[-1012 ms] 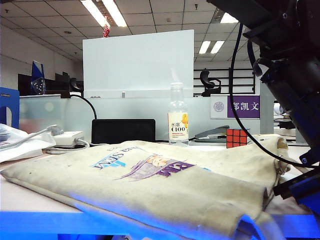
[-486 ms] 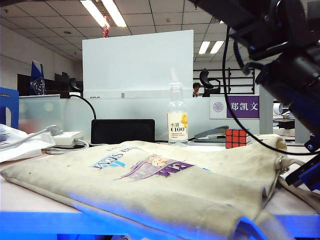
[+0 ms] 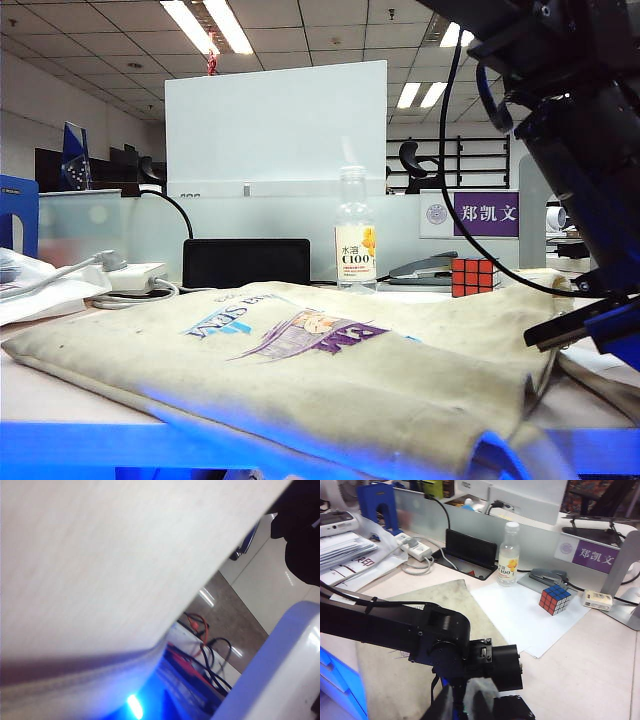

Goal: Take the glasses case out of the canvas bag and put it on the table.

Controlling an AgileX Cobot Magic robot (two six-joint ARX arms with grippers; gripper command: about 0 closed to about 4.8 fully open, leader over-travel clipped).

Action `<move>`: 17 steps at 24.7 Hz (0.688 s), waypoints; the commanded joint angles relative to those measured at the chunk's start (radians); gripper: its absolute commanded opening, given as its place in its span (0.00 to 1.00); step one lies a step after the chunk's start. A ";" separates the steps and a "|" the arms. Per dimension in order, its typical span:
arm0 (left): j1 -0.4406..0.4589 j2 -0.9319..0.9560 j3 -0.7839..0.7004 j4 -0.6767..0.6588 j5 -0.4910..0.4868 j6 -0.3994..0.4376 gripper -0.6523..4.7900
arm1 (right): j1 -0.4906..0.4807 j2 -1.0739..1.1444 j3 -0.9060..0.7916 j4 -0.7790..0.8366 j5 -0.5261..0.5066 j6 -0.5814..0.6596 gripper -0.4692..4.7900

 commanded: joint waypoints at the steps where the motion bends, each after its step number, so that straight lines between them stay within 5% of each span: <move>1: 0.042 0.018 0.007 0.207 -0.238 0.027 0.11 | -0.001 0.001 0.003 -0.010 0.002 0.000 0.20; 11: 0.032 0.018 0.185 0.220 -0.242 0.074 0.11 | -0.001 0.000 0.005 -0.023 0.010 -0.001 0.20; 12: 0.032 0.018 0.185 0.226 -0.223 0.074 0.14 | -0.001 0.000 0.006 -0.013 0.011 -0.001 0.20; 14: 0.031 0.018 0.181 0.209 -0.184 0.072 0.41 | -0.002 0.000 0.009 -0.010 0.000 0.000 0.20; 17: 0.008 0.020 0.180 0.087 -0.148 0.076 0.54 | -0.001 -0.001 0.010 -0.011 0.003 0.000 0.20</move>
